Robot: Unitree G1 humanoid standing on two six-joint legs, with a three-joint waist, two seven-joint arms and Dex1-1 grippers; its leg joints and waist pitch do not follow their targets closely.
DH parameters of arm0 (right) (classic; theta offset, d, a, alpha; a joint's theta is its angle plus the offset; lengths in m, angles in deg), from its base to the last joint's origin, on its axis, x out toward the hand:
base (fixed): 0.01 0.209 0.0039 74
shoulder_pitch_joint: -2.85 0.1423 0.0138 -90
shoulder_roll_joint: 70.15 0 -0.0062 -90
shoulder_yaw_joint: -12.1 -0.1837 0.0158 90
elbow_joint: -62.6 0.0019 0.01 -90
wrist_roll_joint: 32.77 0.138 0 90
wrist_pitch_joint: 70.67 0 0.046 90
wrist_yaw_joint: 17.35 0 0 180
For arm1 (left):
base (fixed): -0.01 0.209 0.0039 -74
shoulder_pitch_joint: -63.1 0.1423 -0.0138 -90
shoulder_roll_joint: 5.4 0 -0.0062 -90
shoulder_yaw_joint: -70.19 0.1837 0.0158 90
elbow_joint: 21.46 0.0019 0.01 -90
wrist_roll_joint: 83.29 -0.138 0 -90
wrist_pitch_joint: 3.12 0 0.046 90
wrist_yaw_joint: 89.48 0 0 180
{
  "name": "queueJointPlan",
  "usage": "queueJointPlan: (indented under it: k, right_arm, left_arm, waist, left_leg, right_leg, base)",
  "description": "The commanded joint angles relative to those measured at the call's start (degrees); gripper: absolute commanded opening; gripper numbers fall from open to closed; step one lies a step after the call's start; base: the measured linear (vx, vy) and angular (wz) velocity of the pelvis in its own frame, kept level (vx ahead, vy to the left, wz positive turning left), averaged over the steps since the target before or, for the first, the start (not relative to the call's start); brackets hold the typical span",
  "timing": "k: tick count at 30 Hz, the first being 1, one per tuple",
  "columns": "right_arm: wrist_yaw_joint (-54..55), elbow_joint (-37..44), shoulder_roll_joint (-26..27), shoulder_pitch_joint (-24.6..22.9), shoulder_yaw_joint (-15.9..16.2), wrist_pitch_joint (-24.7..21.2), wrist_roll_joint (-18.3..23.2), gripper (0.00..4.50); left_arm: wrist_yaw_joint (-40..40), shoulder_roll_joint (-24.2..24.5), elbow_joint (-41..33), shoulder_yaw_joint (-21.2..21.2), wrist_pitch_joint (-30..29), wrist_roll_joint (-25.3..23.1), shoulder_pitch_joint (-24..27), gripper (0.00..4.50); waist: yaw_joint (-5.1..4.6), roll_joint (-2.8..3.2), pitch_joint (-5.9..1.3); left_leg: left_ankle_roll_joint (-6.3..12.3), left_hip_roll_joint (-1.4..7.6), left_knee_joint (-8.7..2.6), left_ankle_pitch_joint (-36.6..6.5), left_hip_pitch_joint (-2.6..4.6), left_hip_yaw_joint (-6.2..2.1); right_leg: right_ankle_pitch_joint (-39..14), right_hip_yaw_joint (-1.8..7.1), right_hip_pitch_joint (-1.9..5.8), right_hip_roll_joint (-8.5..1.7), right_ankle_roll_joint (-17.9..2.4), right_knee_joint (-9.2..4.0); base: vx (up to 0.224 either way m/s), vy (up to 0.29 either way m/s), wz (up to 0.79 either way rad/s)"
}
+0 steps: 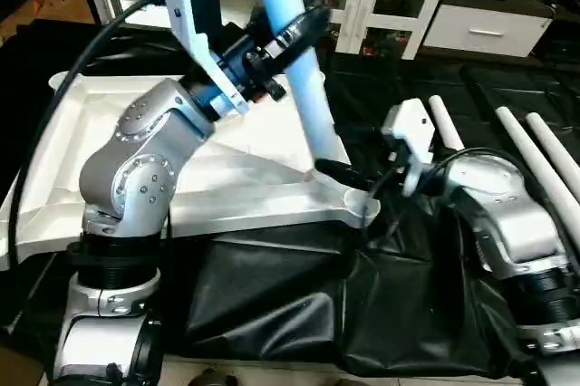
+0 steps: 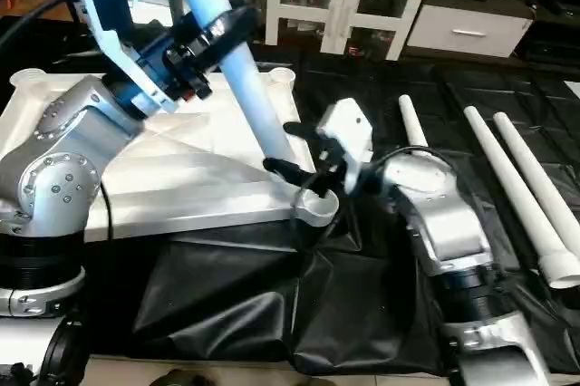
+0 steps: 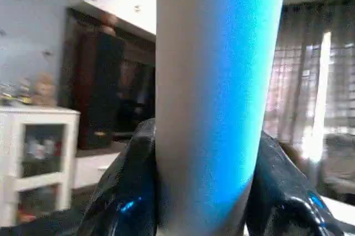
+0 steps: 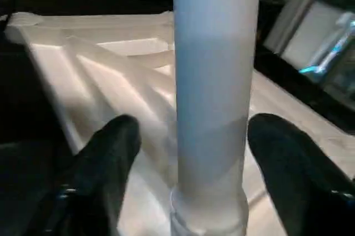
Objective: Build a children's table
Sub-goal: Insert table leg to table base
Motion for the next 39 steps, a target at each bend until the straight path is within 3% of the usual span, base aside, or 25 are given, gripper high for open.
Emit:
queueJointPlan:
  k: [1,2,3,7,13,16,17,24,35,39]
  right_arm:
    - [2.23,-0.98,0.44,0.72,-0.52,1.31,-1.40,3.43]
    - [2.78,-1.26,0.79,0.70,-0.47,1.78,-1.77,3.43]
    - [3.18,-2.03,1.29,0.84,-0.23,2.45,-2.19,3.43]
    - [3.93,-3.88,2.08,1.52,0.65,3.94,-3.46,3.43]
    - [6.64,-8.79,3.54,3.08,3.41,8.54,-8.84,3.43]
    - [6.96,-10.16,4.36,3.37,3.51,9.34,-8.94,3.43]
    - [7.11,-10.48,4.54,3.49,3.56,9.46,-9.00,3.43]
    - [9.29,-12.82,6.62,4.78,1.85,8.52,-8.36,3.43]
    - [9.48,-13.40,8.26,5.70,0.96,9.45,-7.13,3.43]
    - [9.61,-13.31,8.78,6.15,0.42,9.42,-6.75,3.08]
  left_arm:
    - [-0.27,-0.41,-1.07,0.52,0.89,-0.59,-0.87,1.64]
    - [-0.37,-0.46,-1.17,0.64,1.08,-0.65,-0.89,1.64]
    - [-0.39,-0.51,-1.27,0.71,1.16,-0.57,-0.99,1.64]
    - [-0.33,-0.64,-1.19,0.66,1.32,-0.61,-1.14,1.64]
    - [0.21,-0.73,-0.84,0.92,1.80,-1.11,-1.22,1.64]
    - [0.22,-0.65,-0.94,0.98,1.85,-1.07,-1.11,1.64]
    - [0.22,-0.62,-1.05,0.97,1.78,-1.01,-1.11,1.64]
    - [0.46,-0.57,-0.95,0.98,2.06,-1.40,-1.28,1.64]
    - [0.82,-0.58,-1.03,1.47,2.25,-1.44,-0.90,1.64]
    - [0.90,-0.43,-1.05,1.57,2.38,-1.63,-0.67,1.64]
  waist:
    - [-0.09,0.41,-5.61]
    - [-0.13,0.41,-5.61]
    - [0.06,0.85,-5.64]
    - [-0.09,0.73,-5.65]
    - [-0.08,0.72,-5.65]
    - [-0.06,0.43,-5.66]
    - [-0.02,0.63,-5.65]
    - [-0.08,0.60,-5.79]
    - [-0.04,0.59,-5.68]
    - [-0.06,0.65,-5.69]
  left_leg:
    - [2.43,4.02,-3.66,3.10,1.84,-2.17]
    - [2.34,3.98,-3.64,3.19,1.80,-2.15]
    - [2.14,3.93,-3.63,2.94,1.91,-2.17]
    - [1.79,3.86,-3.67,2.37,1.77,-2.16]
    - [1.74,3.80,-3.57,2.58,1.71,-2.12]
    - [1.76,3.88,-3.66,2.27,1.70,-2.16]
    - [1.78,3.91,-3.67,2.35,1.69,-2.18]
    - [2.35,3.82,-3.53,3.65,1.69,-2.10]
    - [1.40,3.82,-3.67,2.42,1.75,-2.07]
    - [1.38,3.84,-3.68,2.39,1.75,-2.09]
  right_leg:
    - [12.12,1.96,2.58,-3.56,-17.54,-2.68]
    - [12.30,1.96,2.56,-3.50,-17.54,-2.67]
    - [12.56,1.93,2.52,-3.48,-17.55,-2.63]
    - [13.09,1.89,2.59,-3.36,-17.61,-2.60]
    - [13.16,1.94,2.61,-3.40,-17.57,-2.61]
    - [13.25,1.90,2.69,-3.30,-17.63,-2.55]
    - [13.26,1.89,2.65,-3.38,-17.66,-2.50]
    - [14.88,1.87,2.63,-3.30,-17.93,-2.32]
    - [13.07,1.90,2.61,-3.29,-17.30,-2.47]
    - [13.09,1.89,2.57,-3.31,-17.27,-2.45]
  base:
    - [0.000,0.000,0.00]
    - [0.000,0.000,0.00]
    - [0.000,0.000,0.00]
    - [0.000,0.000,0.00]
    - [0.000,0.000,0.00]
    - [0.000,0.000,0.00]
    - [0.000,0.000,0.00]
    - [0.000,0.000,0.00]
    - [0.000,0.000,0.00]
    - [0.000,0.000,0.00]
